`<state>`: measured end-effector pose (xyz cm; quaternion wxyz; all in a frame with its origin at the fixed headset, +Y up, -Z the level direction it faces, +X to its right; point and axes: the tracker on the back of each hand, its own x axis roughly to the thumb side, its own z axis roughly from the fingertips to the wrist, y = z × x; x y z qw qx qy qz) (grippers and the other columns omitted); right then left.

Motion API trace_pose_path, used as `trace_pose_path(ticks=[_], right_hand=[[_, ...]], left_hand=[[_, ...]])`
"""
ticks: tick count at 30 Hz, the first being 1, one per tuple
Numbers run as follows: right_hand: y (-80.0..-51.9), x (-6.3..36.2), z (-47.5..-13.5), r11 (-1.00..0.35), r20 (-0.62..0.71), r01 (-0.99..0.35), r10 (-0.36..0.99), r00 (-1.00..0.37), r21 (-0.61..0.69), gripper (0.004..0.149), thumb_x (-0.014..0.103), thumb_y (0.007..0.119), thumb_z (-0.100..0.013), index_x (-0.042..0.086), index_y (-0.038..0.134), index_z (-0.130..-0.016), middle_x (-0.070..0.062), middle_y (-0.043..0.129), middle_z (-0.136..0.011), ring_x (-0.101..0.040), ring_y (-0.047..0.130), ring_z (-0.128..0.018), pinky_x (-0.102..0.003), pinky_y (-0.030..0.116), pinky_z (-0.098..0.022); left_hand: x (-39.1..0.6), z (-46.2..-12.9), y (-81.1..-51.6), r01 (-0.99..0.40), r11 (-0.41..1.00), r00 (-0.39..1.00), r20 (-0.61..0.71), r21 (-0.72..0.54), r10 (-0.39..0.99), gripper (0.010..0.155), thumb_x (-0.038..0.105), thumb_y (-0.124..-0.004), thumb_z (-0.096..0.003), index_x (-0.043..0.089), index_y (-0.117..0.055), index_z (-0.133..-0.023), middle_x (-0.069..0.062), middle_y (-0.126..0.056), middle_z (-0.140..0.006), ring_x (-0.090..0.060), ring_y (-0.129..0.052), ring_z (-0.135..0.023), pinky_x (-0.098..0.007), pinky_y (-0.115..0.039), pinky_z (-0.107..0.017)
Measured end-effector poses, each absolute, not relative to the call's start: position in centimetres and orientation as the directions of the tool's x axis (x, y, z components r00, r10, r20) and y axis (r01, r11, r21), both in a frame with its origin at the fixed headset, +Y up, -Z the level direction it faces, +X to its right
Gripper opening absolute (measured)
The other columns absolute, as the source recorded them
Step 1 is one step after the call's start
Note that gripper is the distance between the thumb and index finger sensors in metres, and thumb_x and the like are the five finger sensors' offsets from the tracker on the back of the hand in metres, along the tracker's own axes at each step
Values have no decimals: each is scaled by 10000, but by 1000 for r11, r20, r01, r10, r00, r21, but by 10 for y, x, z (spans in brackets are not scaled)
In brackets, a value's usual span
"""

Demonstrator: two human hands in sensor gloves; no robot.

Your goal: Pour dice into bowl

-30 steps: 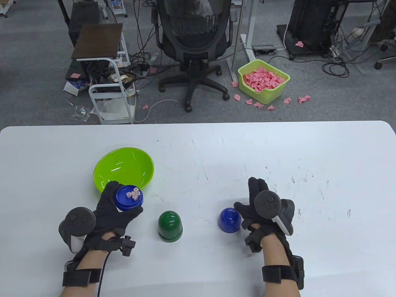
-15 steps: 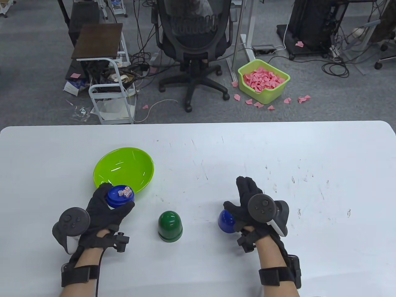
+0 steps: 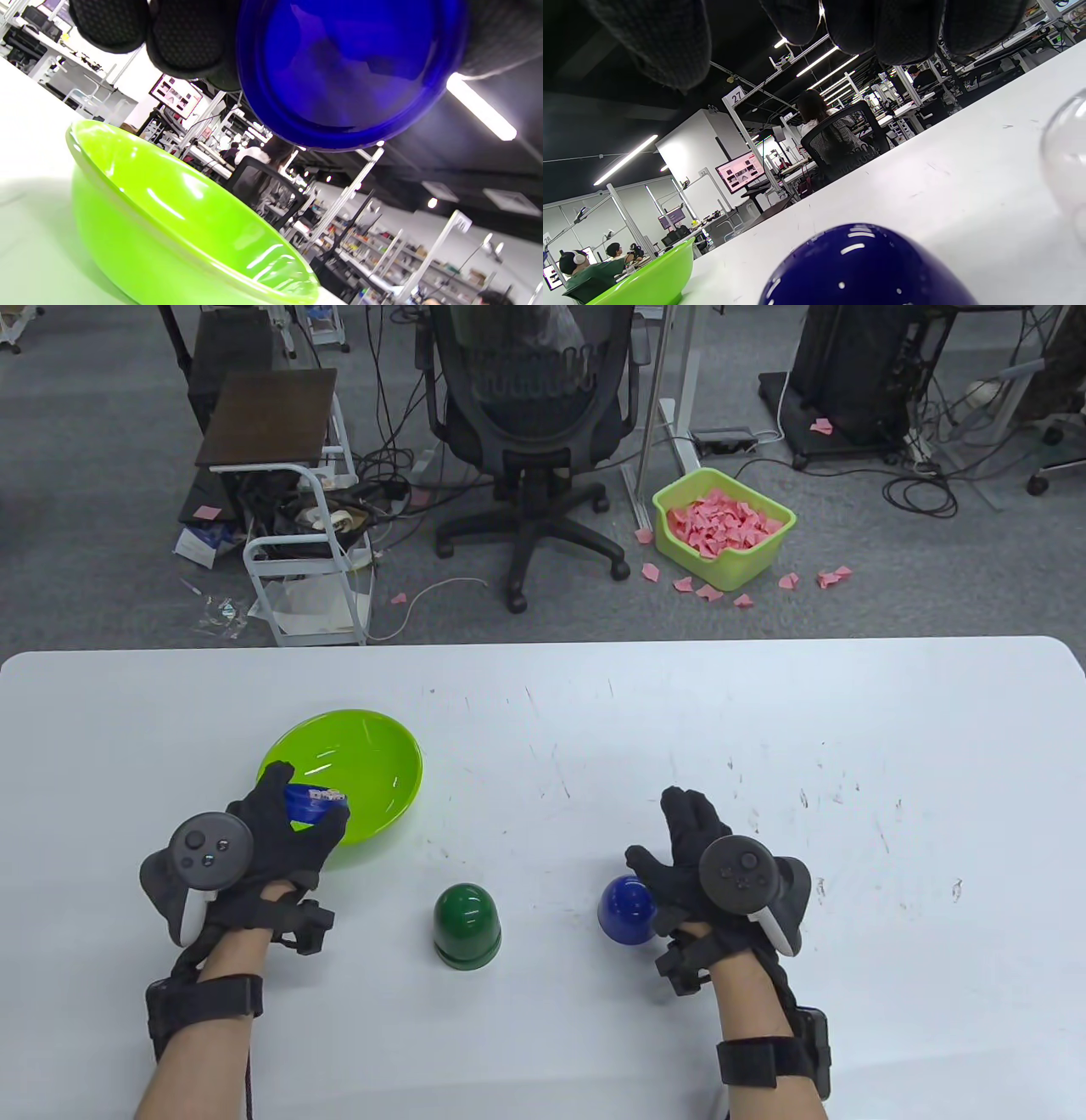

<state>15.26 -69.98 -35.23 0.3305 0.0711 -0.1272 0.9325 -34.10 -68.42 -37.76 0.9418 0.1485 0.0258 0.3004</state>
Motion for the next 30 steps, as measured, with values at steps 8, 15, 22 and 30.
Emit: trace_pose_path(ticks=[8, 15, 22, 30], right_hand=[[-702, 156, -352, -758, 196, -625, 595, -780, -185, 802, 474, 781, -491, 30, 466, -1079, -343, 481, -1106, -620, 599, -885, -743, 580, -607], [-702, 155, -353, -776, 184, -608, 582, -792, -168, 806, 477, 777, -494, 27, 459, -1082, -351, 471, -1107, -626, 589, -887, -747, 570, -608], [-703, 155, -353, -789, 173, -594, 570, -803, -159, 807, 478, 774, -496, 25, 457, -1084, -352, 464, -1109, -630, 580, -889, -749, 560, -611], [-704, 154, -354, -803, 162, -577, 556, -815, -148, 813, 479, 775, -495, 20, 455, -1084, -357, 460, -1108, -632, 578, -888, -748, 564, -609]], left_hand=[[-344, -412, -679, -401, 893, 908, -37, 202, 417, 994, 837, -773, -345, 125, -620, -1023, -210, -852, -882, -366, -850, -658, -604, -704, -634], [-341, -441, -679, -219, 975, 969, -109, 40, 222, 982, 843, -770, -329, 145, -656, -1010, -201, -876, -862, -359, -860, -639, -597, -714, -621], [-334, -459, -682, -70, 994, 989, -132, -80, 59, 970, 828, -797, -314, 165, -672, -1010, -202, -879, -864, -365, -855, -640, -601, -708, -625], [-323, -467, -679, 35, 995, 994, -104, -95, -45, 963, 825, -808, -305, 189, -671, -1016, -194, -873, -875, -358, -850, -653, -597, -706, -634]])
